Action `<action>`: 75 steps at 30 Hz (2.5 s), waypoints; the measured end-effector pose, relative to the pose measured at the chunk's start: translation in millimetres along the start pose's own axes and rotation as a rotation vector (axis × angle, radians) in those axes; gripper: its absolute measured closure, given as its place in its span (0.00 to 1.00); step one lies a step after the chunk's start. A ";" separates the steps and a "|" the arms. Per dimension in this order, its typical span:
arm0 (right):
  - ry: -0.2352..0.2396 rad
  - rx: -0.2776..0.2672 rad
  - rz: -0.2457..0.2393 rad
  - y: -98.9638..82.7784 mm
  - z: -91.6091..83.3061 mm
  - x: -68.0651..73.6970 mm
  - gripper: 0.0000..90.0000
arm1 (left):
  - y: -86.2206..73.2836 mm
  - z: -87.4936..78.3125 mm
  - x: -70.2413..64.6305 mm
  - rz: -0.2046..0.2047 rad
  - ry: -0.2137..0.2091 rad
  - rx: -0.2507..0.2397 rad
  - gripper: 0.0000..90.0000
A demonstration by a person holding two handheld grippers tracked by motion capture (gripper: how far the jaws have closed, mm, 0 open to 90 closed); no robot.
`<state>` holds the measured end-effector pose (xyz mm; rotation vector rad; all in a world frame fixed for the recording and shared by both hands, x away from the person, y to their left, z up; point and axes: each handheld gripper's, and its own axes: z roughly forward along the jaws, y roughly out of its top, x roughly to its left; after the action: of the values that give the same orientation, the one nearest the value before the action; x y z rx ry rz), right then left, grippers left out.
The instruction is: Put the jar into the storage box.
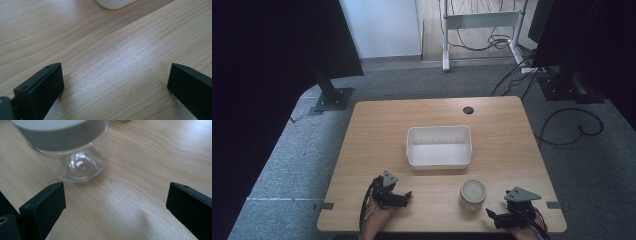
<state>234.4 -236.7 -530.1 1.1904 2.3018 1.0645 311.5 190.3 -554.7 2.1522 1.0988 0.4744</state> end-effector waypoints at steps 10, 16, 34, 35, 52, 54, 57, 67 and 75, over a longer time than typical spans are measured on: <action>0.032 -0.023 -0.041 10.1 6.4 8.0 0.01 | 0.0 0.0 0.0 0.000 0.000 0.000 0.00; 0.055 -0.031 -0.066 15.5 11.1 13.1 0.01 | 0.0 0.0 0.0 0.000 0.000 0.000 0.00; 0.094 -0.022 -0.113 29.0 30.9 24.7 0.01 | 0.0 0.0 0.0 0.000 0.000 0.000 0.00; 0.095 -0.022 -0.113 29.8 32.0 25.5 0.01 | 0.0 0.0 0.0 0.000 0.000 0.000 0.00; 0.110 0.006 -0.101 38.9 52.1 31.0 0.09 | 0.1 0.1 -0.2 -0.002 0.002 0.000 0.00; 0.106 0.010 -0.099 39.5 53.7 32.1 0.10 | 0.1 0.1 -0.3 -0.002 0.002 0.000 0.00; 0.080 0.014 -0.085 40.3 53.9 34.8 0.10 | 0.1 0.1 -0.3 -0.002 0.002 0.000 0.00; 0.038 0.002 -0.078 45.2 48.4 36.1 0.11 | 0.1 0.1 -0.3 -0.002 0.002 0.000 0.00; 0.034 -0.007 -0.077 54.3 46.6 34.1 0.11 | 0.1 0.1 -0.3 -0.002 0.003 0.000 0.00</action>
<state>271.6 -167.5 -518.9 1.0799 2.3475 1.0718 311.5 190.0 -554.7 2.1506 1.1027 0.4762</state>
